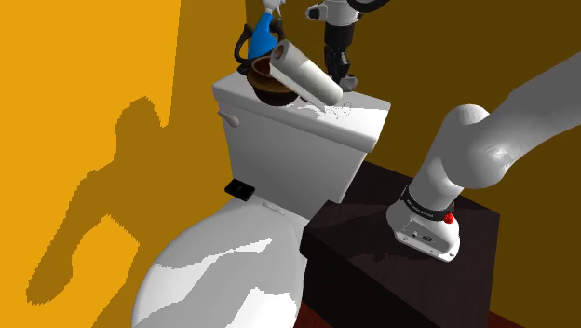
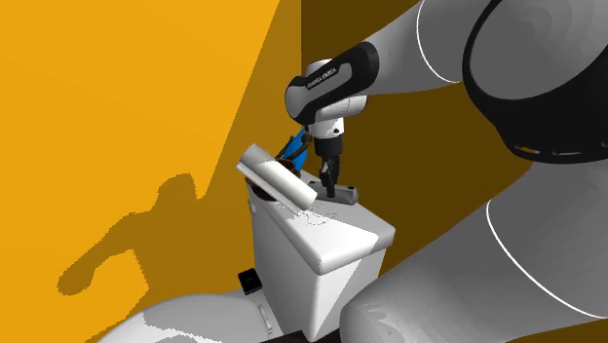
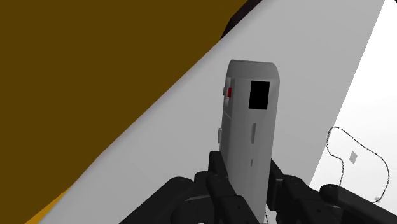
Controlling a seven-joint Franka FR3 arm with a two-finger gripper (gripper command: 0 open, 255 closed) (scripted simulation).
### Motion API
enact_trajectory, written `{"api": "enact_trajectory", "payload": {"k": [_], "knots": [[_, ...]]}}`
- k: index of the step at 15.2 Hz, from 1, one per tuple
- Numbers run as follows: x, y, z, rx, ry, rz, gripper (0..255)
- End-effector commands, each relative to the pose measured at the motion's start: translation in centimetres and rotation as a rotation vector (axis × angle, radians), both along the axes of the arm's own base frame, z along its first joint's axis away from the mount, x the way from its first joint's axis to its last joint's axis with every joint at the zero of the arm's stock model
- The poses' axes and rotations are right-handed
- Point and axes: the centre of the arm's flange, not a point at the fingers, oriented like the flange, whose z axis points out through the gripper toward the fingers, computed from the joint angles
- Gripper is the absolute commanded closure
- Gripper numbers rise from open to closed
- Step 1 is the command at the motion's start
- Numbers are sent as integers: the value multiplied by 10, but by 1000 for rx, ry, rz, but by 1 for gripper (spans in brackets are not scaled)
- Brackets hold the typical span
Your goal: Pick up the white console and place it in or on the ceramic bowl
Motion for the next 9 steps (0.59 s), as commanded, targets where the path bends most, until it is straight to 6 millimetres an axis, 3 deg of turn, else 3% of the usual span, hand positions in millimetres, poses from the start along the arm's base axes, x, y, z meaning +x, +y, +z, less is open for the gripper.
{"api": "enact_trajectory", "payload": {"k": [1,9], "knots": [[0,0,9,0,0,0,255],[0,0,52,0,0,0,255]]}}
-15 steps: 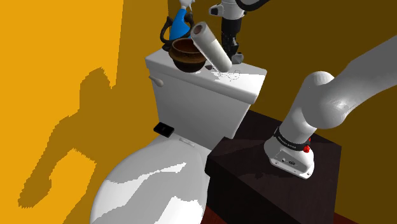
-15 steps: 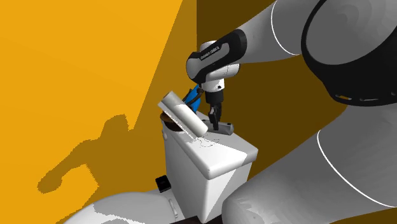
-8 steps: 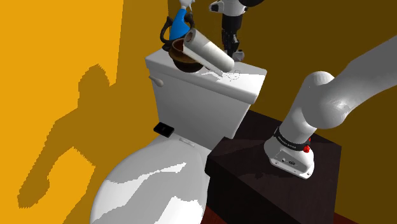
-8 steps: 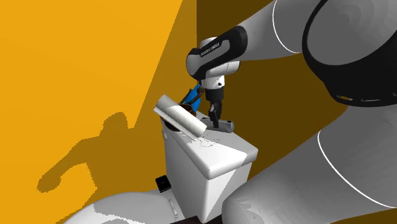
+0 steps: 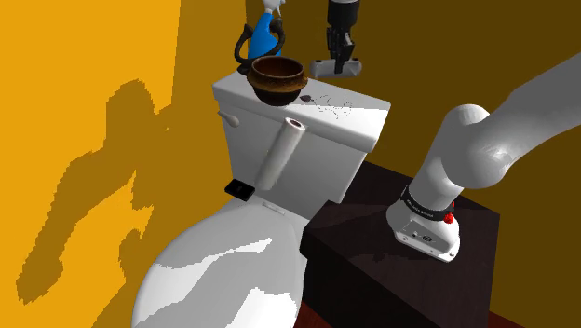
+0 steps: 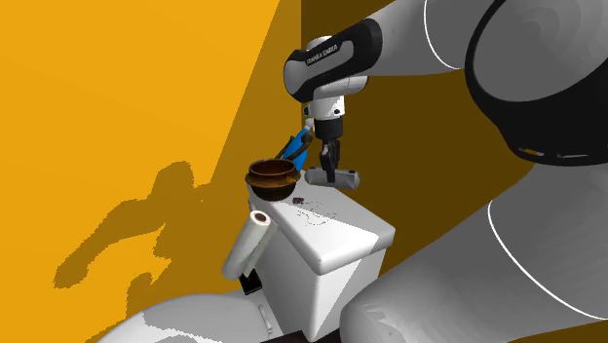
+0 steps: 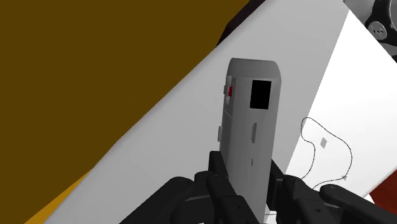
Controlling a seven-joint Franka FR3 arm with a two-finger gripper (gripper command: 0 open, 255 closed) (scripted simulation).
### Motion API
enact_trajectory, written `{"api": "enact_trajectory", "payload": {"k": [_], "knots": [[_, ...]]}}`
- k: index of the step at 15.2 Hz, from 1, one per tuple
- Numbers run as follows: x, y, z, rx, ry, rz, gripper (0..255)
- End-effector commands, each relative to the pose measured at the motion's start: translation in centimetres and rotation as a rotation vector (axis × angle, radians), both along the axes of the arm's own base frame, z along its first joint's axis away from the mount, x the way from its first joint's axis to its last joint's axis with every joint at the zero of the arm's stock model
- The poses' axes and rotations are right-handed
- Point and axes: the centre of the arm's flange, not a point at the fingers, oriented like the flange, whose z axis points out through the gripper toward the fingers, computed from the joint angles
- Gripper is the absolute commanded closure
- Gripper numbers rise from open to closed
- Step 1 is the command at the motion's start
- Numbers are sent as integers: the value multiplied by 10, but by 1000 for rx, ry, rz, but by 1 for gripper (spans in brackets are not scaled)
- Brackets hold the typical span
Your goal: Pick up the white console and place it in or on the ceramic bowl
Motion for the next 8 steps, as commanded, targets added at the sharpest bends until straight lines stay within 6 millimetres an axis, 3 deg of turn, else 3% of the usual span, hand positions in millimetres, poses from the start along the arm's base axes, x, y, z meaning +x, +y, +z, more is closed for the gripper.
{"api": "enact_trajectory", "payload": {"k": [1,8], "knots": [[0,-1,10,0,0,0,255],[0,-1,47,0,0,0,255]]}}
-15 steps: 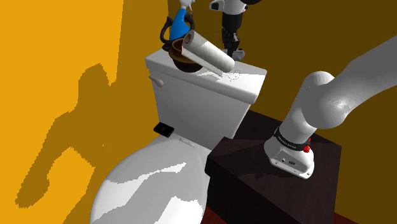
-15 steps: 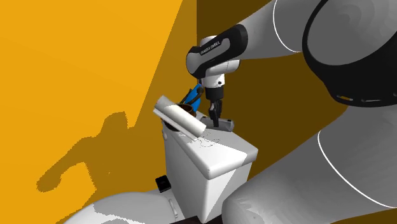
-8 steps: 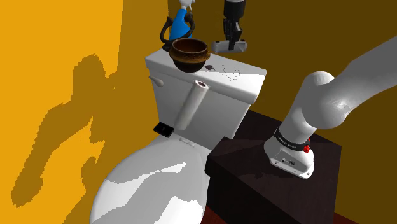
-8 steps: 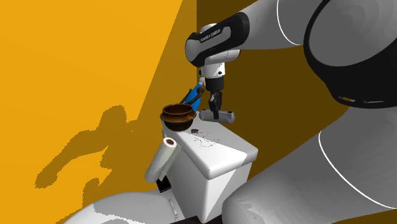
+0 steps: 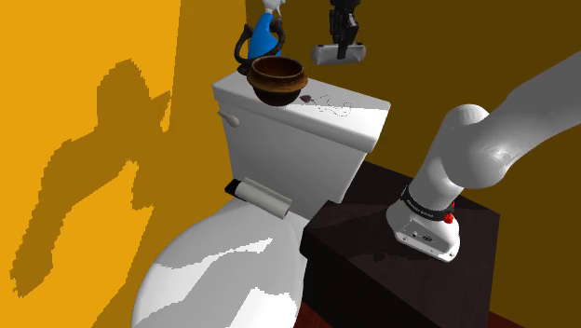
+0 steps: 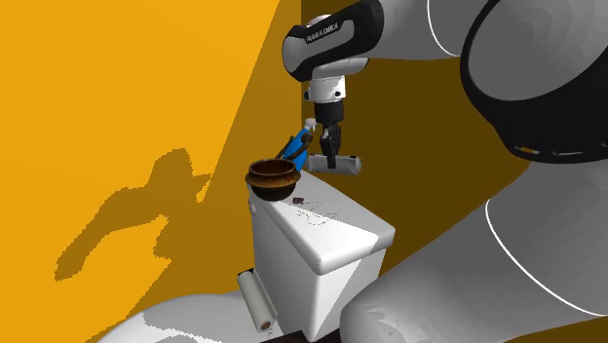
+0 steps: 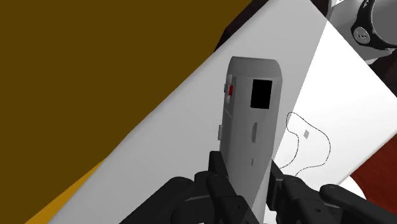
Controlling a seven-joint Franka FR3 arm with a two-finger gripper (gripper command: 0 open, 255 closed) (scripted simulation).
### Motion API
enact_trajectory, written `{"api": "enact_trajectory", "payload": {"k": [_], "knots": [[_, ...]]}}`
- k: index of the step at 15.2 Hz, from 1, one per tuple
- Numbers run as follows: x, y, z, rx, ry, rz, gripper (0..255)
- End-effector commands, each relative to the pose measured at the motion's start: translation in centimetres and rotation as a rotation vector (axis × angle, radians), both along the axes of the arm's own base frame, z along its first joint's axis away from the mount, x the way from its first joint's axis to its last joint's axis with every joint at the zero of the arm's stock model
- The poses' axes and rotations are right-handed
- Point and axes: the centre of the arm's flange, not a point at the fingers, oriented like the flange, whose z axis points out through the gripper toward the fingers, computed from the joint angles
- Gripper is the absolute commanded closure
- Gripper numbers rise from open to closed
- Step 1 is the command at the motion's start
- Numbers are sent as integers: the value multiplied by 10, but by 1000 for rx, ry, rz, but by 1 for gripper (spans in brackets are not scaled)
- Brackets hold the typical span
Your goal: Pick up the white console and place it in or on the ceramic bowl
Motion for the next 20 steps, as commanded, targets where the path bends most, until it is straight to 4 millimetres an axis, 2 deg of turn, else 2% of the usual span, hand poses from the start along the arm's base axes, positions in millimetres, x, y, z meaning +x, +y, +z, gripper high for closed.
{"api": "enact_trajectory", "payload": {"k": [1,14,20], "knots": [[-1,0,11,0,0,0,255],[-1,0,75,0,0,0,255],[42,66,79,0,0,0,255]]}}
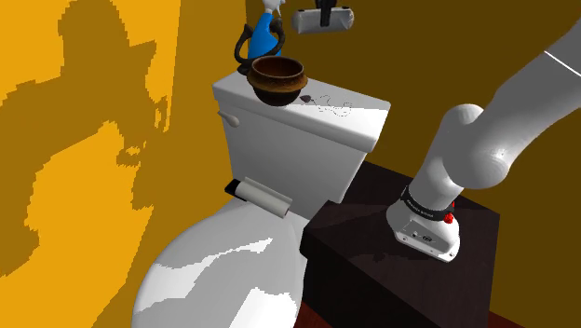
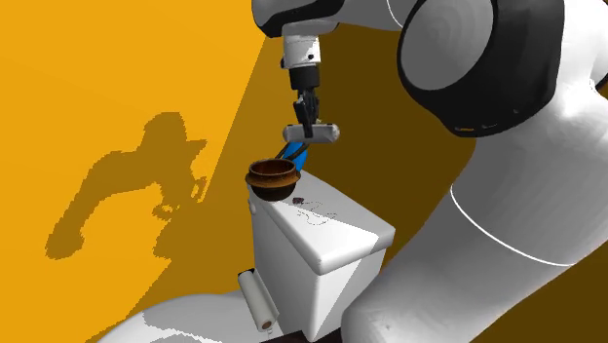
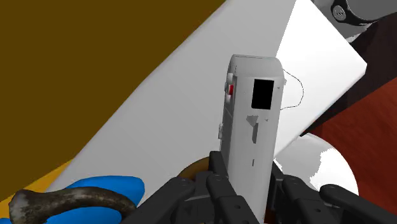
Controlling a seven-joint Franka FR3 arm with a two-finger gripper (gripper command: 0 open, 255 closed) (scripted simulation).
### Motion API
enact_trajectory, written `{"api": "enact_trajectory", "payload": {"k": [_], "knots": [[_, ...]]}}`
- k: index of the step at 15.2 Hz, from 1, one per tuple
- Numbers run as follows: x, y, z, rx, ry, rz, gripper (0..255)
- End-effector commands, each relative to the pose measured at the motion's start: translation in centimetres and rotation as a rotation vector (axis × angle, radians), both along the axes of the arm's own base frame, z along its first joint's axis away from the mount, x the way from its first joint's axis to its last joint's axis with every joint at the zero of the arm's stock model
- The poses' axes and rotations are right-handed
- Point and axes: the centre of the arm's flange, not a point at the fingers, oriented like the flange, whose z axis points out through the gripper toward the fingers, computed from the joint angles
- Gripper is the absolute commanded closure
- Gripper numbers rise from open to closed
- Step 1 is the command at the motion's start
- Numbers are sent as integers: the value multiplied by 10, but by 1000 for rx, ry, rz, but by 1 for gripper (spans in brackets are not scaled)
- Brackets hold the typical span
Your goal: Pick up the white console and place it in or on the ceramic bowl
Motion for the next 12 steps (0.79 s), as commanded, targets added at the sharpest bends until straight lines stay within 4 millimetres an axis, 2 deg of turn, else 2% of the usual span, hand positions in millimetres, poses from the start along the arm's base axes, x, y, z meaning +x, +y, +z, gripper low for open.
{"api": "enact_trajectory", "payload": {"k": [1,6,7,12], "knots": [[12,22,-1,1,0,-1,255],[47,78,2,1,0,-1,255],[58,95,3,1,0,-1,255],[58,95,-23,1,0,-1,255]]}}
